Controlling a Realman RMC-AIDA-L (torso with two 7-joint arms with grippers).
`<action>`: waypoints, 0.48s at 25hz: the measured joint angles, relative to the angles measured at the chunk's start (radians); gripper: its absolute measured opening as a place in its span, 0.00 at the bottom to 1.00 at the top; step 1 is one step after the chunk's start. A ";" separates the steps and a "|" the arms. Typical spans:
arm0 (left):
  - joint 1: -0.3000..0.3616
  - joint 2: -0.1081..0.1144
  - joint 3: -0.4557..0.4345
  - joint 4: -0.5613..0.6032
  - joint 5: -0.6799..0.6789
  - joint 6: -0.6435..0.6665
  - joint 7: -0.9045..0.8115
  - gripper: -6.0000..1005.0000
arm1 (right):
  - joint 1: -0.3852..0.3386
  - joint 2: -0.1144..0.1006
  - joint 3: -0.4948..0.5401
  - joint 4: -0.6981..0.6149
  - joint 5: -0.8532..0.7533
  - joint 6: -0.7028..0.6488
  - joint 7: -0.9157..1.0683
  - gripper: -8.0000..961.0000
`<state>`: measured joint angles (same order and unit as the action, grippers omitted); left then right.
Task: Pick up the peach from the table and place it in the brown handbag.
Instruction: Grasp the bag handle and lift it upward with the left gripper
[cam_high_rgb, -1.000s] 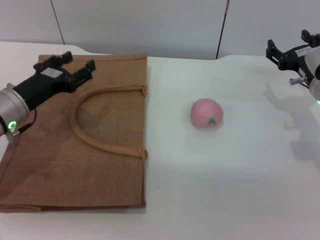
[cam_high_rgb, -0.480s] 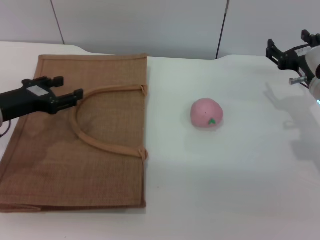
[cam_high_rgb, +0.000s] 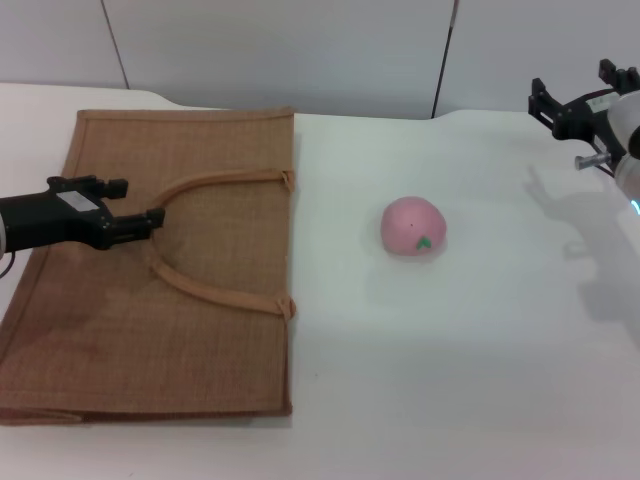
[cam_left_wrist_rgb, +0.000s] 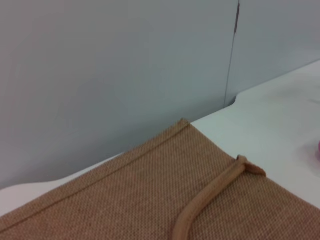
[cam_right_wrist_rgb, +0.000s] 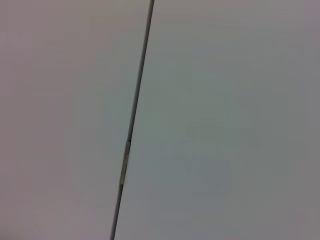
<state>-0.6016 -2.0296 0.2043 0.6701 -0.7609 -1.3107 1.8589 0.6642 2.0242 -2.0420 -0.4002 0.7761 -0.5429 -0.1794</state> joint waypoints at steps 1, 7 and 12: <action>-0.002 0.000 -0.001 -0.001 0.006 0.002 0.000 0.71 | 0.000 0.000 -0.001 -0.001 0.000 0.000 0.000 0.93; -0.006 0.000 0.003 -0.040 0.030 0.064 0.001 0.68 | -0.003 0.003 -0.004 -0.004 0.000 0.000 0.000 0.93; -0.007 0.001 0.002 -0.065 0.039 0.117 0.007 0.64 | -0.005 0.004 -0.006 -0.005 0.000 0.000 0.000 0.93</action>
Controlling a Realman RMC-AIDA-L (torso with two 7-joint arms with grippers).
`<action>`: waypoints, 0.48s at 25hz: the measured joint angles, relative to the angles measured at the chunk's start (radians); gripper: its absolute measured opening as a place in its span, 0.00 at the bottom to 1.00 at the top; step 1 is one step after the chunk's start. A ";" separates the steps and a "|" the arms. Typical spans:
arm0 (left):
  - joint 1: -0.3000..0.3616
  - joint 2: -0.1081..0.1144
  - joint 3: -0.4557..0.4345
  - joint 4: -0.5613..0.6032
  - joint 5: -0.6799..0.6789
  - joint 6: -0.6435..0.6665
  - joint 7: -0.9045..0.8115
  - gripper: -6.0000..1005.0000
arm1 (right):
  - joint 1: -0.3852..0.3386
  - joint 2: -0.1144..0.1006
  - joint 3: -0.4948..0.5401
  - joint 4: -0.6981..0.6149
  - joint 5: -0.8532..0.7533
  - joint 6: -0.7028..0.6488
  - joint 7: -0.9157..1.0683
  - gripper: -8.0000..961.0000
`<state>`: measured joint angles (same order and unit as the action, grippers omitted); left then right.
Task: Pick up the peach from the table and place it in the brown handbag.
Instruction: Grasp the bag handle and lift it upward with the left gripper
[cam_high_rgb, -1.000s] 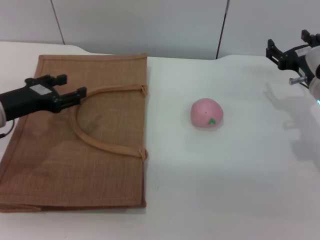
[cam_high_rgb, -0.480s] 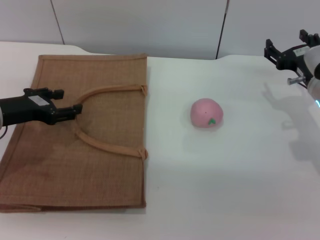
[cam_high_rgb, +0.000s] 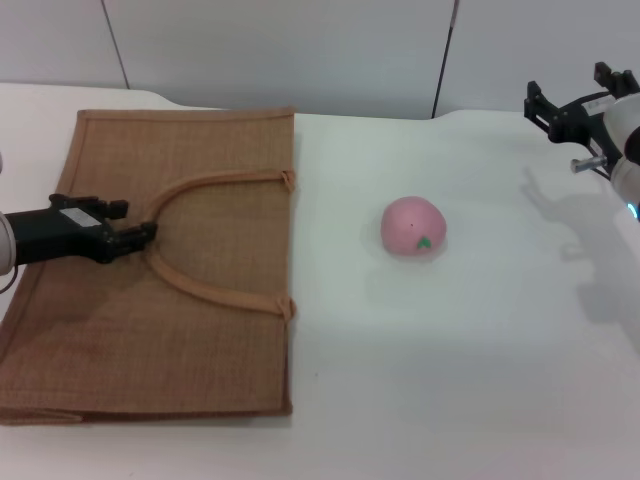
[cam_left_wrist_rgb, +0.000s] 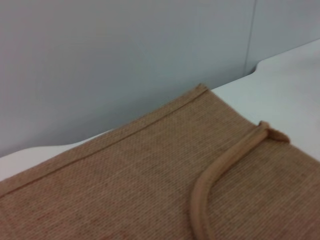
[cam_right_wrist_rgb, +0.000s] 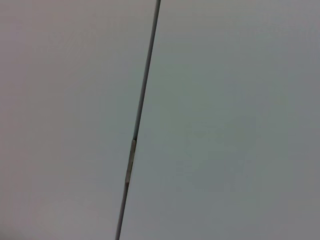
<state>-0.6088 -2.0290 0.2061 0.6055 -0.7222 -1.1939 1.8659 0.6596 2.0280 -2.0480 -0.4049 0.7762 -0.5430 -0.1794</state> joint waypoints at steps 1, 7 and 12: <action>0.000 0.000 0.000 -0.002 0.000 0.011 0.000 0.63 | 0.000 0.000 0.000 0.000 0.000 0.000 0.000 0.93; -0.016 0.000 0.002 -0.013 0.000 0.061 -0.004 0.56 | 0.000 0.000 0.000 -0.002 0.000 0.000 0.000 0.93; -0.041 0.000 0.003 -0.004 0.000 0.064 -0.007 0.56 | 0.003 0.000 0.000 -0.002 0.000 0.002 0.000 0.93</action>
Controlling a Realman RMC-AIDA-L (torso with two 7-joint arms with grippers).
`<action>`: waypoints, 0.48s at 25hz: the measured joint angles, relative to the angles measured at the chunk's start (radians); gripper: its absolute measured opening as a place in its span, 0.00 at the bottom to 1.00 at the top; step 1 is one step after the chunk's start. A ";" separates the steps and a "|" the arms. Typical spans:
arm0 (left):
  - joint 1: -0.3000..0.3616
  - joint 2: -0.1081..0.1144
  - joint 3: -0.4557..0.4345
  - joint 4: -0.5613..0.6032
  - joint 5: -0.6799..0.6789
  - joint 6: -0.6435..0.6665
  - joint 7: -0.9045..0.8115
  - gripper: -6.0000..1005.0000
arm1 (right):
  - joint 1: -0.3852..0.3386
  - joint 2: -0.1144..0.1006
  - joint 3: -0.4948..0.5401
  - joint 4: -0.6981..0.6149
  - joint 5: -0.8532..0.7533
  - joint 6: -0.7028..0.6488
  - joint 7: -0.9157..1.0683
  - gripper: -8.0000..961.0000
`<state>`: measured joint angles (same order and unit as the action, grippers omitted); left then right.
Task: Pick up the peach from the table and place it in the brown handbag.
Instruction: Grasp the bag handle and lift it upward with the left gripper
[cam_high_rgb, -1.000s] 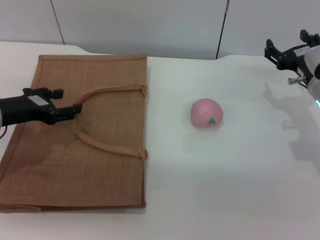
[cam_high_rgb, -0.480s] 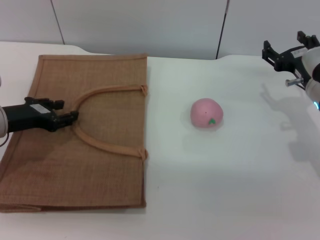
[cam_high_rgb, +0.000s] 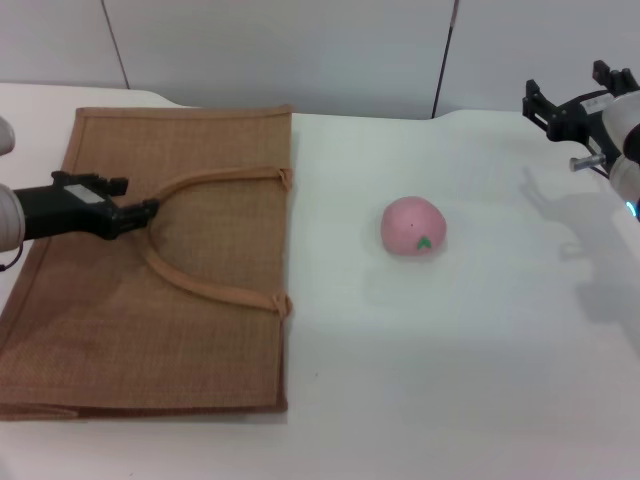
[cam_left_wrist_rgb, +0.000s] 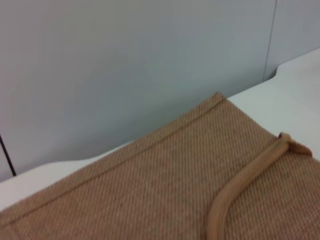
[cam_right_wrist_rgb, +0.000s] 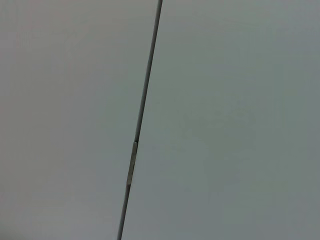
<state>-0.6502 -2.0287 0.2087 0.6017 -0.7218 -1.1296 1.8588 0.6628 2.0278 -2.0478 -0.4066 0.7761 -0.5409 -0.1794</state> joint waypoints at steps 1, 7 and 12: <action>-0.004 0.000 0.000 0.001 0.000 0.000 0.000 0.56 | 0.000 0.000 0.000 0.000 0.000 0.001 0.000 0.93; -0.011 0.000 -0.005 -0.001 -0.004 0.002 0.007 0.56 | -0.002 0.000 0.000 -0.011 0.000 0.003 0.000 0.93; -0.011 -0.003 -0.001 -0.007 0.002 0.015 0.008 0.56 | -0.004 0.000 0.000 -0.014 0.000 0.004 0.000 0.93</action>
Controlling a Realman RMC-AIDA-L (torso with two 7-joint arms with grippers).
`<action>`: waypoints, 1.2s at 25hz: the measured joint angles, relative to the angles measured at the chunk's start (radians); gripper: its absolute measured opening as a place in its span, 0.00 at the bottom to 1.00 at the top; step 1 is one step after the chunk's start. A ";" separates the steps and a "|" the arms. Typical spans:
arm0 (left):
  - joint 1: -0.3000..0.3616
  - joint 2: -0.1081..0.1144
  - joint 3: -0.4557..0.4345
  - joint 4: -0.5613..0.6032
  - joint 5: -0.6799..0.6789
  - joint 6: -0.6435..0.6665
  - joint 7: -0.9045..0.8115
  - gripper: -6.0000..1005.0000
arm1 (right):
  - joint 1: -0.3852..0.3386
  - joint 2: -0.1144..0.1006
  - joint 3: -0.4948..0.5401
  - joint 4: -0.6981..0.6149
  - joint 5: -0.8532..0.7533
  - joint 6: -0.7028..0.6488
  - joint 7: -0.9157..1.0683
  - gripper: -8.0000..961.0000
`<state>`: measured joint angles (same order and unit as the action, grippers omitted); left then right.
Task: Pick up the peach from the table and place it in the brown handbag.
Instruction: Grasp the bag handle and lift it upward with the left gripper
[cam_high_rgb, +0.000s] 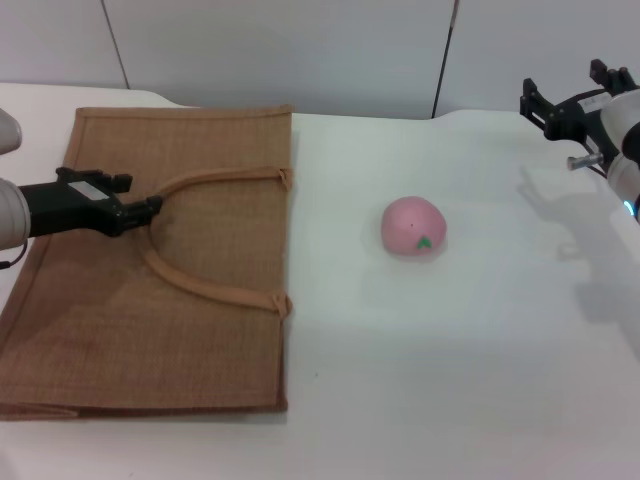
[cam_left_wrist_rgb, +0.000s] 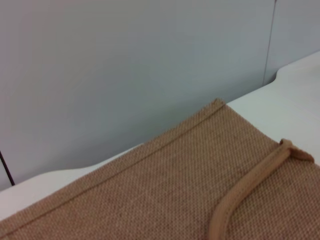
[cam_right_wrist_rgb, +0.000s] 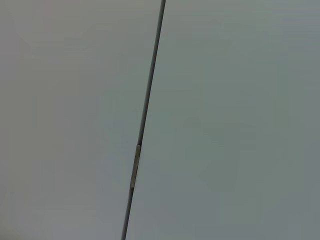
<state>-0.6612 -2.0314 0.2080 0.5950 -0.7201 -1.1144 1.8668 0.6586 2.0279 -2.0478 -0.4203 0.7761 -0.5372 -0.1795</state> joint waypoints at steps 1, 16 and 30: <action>0.000 0.000 0.000 -0.004 0.002 0.004 0.000 0.56 | 0.000 0.000 0.000 0.000 0.000 0.000 0.000 0.93; -0.012 0.001 0.017 -0.075 0.023 0.102 0.005 0.56 | 0.002 0.000 0.000 -0.002 0.000 0.000 0.000 0.93; -0.024 -0.002 0.005 -0.093 0.026 0.177 0.033 0.51 | 0.004 0.000 0.000 -0.001 0.000 0.008 0.000 0.93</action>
<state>-0.6856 -2.0339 0.2134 0.5015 -0.6941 -0.9379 1.9002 0.6627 2.0279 -2.0478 -0.4218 0.7762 -0.5292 -0.1795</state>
